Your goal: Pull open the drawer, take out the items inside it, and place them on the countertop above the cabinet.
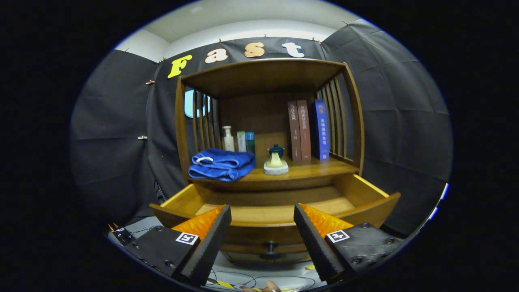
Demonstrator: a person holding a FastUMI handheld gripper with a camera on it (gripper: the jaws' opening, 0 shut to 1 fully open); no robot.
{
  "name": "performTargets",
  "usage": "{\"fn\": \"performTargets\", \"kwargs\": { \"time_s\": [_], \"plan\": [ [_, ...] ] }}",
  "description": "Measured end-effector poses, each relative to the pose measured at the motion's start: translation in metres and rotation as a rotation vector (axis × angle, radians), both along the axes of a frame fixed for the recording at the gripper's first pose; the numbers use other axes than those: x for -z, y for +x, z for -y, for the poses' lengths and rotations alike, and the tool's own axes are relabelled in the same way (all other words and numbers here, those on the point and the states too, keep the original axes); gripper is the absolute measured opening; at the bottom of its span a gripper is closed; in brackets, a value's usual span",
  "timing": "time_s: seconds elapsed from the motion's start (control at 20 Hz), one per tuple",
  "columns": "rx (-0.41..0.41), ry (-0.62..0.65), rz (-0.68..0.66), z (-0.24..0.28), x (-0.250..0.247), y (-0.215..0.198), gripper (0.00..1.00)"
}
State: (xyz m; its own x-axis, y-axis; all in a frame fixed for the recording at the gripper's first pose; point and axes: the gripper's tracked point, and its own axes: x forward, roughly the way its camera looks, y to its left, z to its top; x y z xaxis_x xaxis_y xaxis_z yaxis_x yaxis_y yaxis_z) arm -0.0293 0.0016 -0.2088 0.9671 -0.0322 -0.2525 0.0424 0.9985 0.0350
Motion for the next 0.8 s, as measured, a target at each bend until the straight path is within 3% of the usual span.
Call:
{"fn": "performTargets", "kwargs": {
  "time_s": [0.25, 0.45, 0.8],
  "plan": [
    [0.064, 0.039, -0.047, 0.010, 0.048, -0.005, 0.99],
    [0.064, 0.037, -0.100, 0.010, 0.075, 0.005, 0.99],
    [0.068, 0.044, -0.120, 0.011, 0.081, 0.017, 0.99]
  ]
}}
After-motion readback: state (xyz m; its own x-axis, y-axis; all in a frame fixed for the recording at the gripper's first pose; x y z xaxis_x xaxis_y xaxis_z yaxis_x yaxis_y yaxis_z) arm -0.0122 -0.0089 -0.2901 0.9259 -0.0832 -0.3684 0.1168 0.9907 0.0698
